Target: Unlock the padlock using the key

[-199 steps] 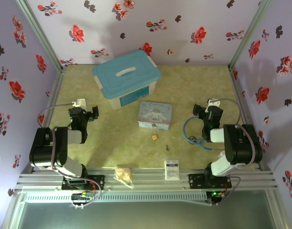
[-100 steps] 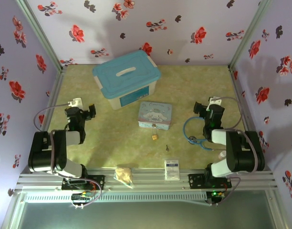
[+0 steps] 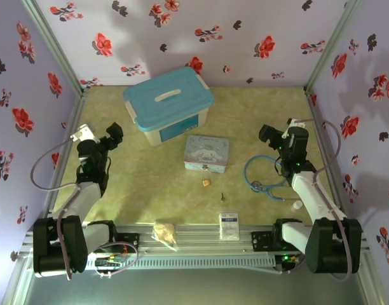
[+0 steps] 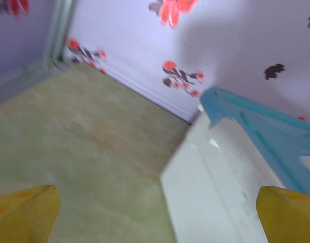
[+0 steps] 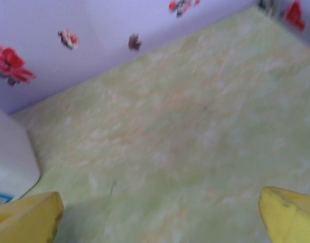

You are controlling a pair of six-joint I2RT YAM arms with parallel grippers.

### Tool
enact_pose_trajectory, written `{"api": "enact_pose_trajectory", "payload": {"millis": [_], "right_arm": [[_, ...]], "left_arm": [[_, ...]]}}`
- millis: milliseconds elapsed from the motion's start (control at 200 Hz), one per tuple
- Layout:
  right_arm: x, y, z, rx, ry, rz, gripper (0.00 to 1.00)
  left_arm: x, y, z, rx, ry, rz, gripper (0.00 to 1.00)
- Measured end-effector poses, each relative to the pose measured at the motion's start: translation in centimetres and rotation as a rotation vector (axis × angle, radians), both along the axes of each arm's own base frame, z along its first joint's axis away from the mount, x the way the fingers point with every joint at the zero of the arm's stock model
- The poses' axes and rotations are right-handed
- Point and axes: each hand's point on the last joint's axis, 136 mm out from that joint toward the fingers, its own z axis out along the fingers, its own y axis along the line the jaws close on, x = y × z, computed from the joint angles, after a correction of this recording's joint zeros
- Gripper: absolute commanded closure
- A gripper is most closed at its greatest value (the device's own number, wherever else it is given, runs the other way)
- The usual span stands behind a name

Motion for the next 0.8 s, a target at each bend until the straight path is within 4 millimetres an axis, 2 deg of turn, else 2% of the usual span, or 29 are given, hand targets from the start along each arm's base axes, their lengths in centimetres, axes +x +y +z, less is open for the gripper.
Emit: {"api": "enact_pose_trajectory", "payload": {"millis": [155, 310, 430, 600, 705, 800], "right_arm": [[-2.8, 2.5, -1.7, 0.067, 0.129, 0.076, 0.02], [-6.2, 8.0, -3.4, 0.045, 0.267, 0.246, 0.04], [-9.1, 11.5, -5.0, -0.015, 0.368, 0.364, 0.11], [-13.1, 15.1, -7.1, -0.102, 0.467, 0.471, 0.28], [-14.8, 17.1, -7.4, -0.109, 0.476, 0.517, 0.37], [-16.4, 18.2, -8.6, -0.105, 0.505, 0.538, 0.38]], "left_arm": [[-1.1, -3.5, -1.1, -0.157, 0.068, -0.130, 0.00], [-3.6, -9.5, 0.2, -0.152, 0.131, -0.332, 0.00], [-5.1, -13.7, 0.6, -0.131, 0.187, -0.474, 0.00], [-8.5, -19.7, -2.1, -0.101, 0.325, -0.673, 0.00], [-10.2, -21.9, -3.3, -0.084, 0.375, -0.748, 0.00], [-11.2, -23.4, -3.4, -0.074, 0.396, -0.792, 0.00]]}}
